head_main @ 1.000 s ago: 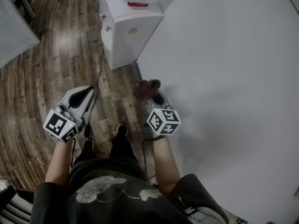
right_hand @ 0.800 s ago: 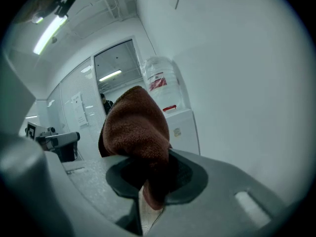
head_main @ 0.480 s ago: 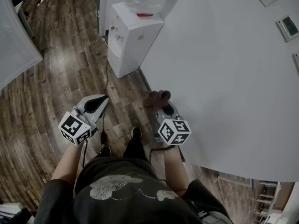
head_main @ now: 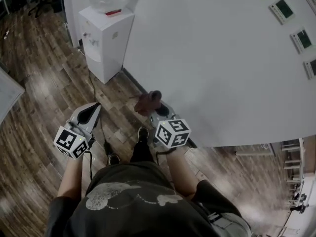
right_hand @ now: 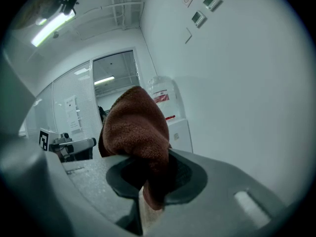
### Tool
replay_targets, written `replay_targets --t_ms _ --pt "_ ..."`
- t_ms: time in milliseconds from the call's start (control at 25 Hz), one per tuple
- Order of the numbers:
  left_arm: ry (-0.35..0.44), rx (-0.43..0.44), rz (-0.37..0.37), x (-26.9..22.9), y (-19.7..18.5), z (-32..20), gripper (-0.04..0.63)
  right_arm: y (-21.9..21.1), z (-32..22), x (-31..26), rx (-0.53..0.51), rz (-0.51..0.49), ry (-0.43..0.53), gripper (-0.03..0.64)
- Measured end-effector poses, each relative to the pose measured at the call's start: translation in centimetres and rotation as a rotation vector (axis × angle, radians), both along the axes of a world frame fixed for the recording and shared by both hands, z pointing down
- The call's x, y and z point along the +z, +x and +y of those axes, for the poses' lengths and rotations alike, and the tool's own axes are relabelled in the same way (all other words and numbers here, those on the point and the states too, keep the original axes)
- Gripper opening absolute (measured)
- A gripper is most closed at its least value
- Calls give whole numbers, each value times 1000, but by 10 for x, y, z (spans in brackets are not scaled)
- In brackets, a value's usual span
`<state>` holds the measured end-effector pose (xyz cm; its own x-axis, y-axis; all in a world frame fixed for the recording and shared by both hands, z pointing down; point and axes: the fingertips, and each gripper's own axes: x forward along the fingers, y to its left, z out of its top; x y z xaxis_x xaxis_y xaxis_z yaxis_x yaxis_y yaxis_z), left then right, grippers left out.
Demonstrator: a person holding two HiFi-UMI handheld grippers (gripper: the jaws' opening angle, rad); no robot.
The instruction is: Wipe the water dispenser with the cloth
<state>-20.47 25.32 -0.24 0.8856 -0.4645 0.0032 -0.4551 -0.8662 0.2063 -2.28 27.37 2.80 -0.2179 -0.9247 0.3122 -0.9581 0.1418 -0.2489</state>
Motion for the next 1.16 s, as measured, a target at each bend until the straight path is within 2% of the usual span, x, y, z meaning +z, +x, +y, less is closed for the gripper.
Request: replay_targets --t_ms 280,520,1160 --pt "-18 19 3 6 0 4 17 -13 5 7 -15 12 -32 57" --pt "-5 1 14 1 -9 7 17 -20 4 7 -30 17 -29 55" --pt "-20 -47 -17 0 -32 17 17 -46 -8 4 -123 25 -21 56"
